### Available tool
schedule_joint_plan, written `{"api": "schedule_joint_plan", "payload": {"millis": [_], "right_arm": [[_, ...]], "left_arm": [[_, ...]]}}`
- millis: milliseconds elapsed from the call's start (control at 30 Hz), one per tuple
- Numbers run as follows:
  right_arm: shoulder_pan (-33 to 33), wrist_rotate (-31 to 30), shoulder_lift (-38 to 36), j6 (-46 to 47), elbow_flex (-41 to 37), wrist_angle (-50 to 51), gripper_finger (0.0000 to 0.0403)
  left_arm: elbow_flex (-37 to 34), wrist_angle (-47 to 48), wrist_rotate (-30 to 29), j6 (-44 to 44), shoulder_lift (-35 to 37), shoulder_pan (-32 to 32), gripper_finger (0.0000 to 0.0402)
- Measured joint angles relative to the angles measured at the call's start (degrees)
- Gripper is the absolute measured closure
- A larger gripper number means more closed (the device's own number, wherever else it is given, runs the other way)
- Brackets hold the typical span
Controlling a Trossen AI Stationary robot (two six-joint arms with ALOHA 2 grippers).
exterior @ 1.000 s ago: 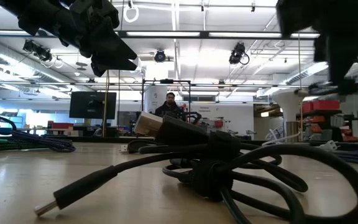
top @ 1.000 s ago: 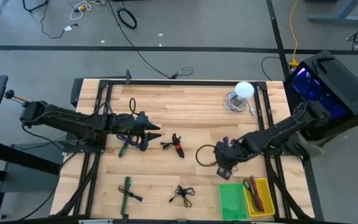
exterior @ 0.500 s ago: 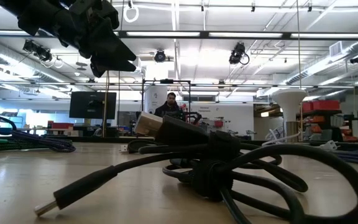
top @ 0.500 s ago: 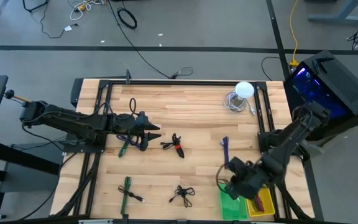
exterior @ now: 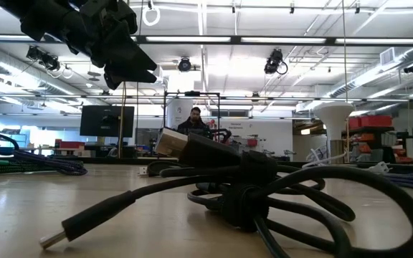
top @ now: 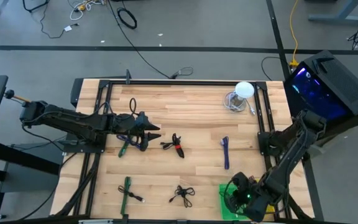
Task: Pick & Place USB Port
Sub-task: Put the black charger cable into the green basket
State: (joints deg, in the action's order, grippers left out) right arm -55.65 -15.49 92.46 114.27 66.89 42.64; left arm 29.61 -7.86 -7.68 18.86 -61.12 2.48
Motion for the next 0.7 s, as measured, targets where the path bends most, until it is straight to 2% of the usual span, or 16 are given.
{"api": "schedule_joint_plan", "payload": {"millis": [300,500,700], "right_arm": [[-2.7,-3.0,1.6,5.8,-0.1,1.7,0.0403],[-2.7,-1.9,1.6,1.7,-0.1,-0.5,0.0402],[-2.7,-1.2,1.6,0.3,-0.1,-0.4,0.0372]], "left_arm": [[0.0,0.0,0.0,0.0,0.0,0.0,0.0225],[0.0,0.0,0.0,0.0,0.0,0.0,0.0225],[0.0,0.0,0.0,0.0,0.0,0.0,0.0225]]}}
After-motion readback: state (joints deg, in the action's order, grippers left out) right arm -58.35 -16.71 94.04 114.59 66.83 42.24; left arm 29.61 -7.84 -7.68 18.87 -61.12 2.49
